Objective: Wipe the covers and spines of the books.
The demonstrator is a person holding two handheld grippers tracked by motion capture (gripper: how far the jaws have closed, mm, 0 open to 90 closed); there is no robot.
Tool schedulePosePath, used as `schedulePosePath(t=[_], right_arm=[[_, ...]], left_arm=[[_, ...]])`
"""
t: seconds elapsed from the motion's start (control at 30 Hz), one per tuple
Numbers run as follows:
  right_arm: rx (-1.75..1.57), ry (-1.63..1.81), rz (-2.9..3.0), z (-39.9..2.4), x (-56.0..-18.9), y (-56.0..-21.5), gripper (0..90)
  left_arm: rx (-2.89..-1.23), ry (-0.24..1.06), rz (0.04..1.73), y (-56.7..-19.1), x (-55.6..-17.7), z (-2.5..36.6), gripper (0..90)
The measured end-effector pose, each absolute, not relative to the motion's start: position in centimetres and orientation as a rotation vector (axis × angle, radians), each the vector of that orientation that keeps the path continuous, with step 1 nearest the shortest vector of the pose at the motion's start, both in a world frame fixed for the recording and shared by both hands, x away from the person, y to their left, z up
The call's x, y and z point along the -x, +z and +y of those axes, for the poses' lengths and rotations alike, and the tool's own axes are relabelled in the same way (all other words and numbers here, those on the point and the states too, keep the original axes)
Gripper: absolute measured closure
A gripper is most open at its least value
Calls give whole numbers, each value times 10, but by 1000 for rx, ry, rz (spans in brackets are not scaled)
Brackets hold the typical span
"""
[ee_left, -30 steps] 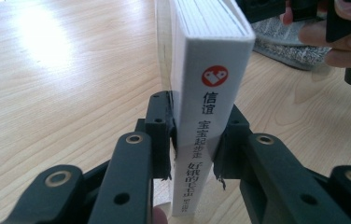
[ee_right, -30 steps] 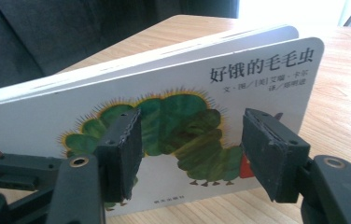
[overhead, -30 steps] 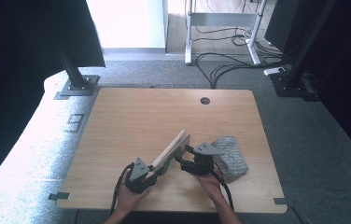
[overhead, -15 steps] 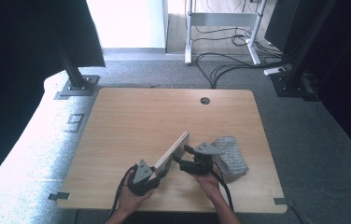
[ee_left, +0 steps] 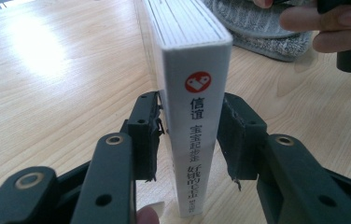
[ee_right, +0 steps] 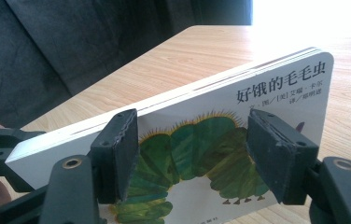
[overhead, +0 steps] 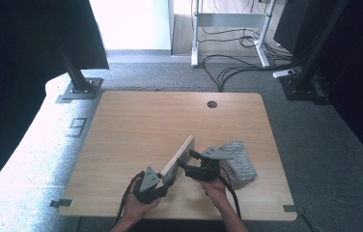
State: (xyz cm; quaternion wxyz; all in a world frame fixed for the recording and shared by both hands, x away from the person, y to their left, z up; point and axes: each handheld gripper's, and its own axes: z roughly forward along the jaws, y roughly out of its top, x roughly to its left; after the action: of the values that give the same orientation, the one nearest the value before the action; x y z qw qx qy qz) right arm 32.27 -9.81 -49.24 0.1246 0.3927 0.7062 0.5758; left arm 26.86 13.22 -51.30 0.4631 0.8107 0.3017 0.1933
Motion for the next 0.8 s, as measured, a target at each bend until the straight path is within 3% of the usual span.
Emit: schedulePosePath(t=[0.8], right_arm=[[-1223,1700,2075,-90,-324,-485,324]], left_arm=[[-1999,488,751,-513,-268,131,559]])
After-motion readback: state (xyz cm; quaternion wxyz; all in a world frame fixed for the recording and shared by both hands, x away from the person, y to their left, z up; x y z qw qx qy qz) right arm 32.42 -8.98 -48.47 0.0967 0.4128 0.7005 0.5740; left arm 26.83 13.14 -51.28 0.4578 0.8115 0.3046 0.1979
